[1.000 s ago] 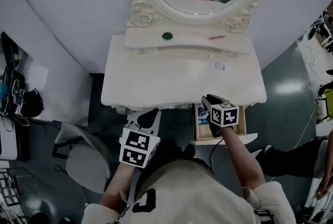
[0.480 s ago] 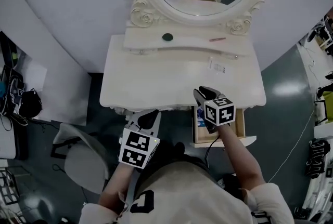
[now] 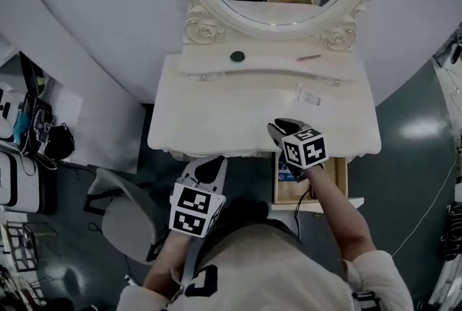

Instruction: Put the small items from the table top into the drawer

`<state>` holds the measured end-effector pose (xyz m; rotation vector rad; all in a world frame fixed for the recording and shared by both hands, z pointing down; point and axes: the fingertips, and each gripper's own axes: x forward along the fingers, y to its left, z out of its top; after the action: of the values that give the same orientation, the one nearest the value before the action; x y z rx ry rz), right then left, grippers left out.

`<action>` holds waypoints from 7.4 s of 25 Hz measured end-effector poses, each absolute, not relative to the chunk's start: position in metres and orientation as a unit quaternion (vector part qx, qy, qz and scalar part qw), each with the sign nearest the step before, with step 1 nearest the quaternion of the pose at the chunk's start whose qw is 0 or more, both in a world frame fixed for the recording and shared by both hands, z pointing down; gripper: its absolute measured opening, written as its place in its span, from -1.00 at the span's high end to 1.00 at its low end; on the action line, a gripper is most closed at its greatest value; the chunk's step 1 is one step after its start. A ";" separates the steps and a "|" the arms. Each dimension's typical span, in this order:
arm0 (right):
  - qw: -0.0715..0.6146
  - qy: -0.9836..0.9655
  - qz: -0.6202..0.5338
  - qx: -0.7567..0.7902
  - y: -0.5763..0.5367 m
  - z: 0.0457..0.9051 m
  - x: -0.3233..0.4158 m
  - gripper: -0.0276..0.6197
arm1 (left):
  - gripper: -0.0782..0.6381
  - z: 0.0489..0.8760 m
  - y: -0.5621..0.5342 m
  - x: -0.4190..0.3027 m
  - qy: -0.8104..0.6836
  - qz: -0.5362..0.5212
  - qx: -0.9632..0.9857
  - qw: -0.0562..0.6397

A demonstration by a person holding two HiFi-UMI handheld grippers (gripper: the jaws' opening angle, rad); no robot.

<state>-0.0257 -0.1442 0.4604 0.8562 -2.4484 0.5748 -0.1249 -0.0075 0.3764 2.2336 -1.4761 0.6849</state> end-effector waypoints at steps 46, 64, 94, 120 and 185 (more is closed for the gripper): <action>0.373 -0.878 -0.010 0.300 -0.343 0.451 -0.165 0.40 | 0.62 0.427 -0.103 -0.207 -0.482 0.222 0.809 0.253; 0.472 -0.843 -0.065 0.248 -0.386 0.504 -0.193 0.40 | 0.62 0.446 -0.134 -0.243 -0.473 0.211 0.806 0.286; 0.451 -0.866 -0.015 0.214 -0.385 0.510 -0.198 0.77 | 0.62 0.450 -0.127 -0.253 -0.466 0.216 0.806 0.295; 0.441 -0.865 -0.078 0.226 -0.359 0.481 -0.202 0.79 | 0.62 0.434 -0.135 -0.282 -0.515 0.208 0.786 0.271; 0.409 -0.882 -0.082 0.219 -0.295 0.404 -0.107 0.79 | 0.62 0.383 -0.137 -0.165 -0.445 0.241 0.842 0.189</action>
<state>-0.1073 -0.2948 0.4038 0.5511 -2.2215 -0.2053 -0.1651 -0.1373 0.3827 2.3673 -1.2510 0.6781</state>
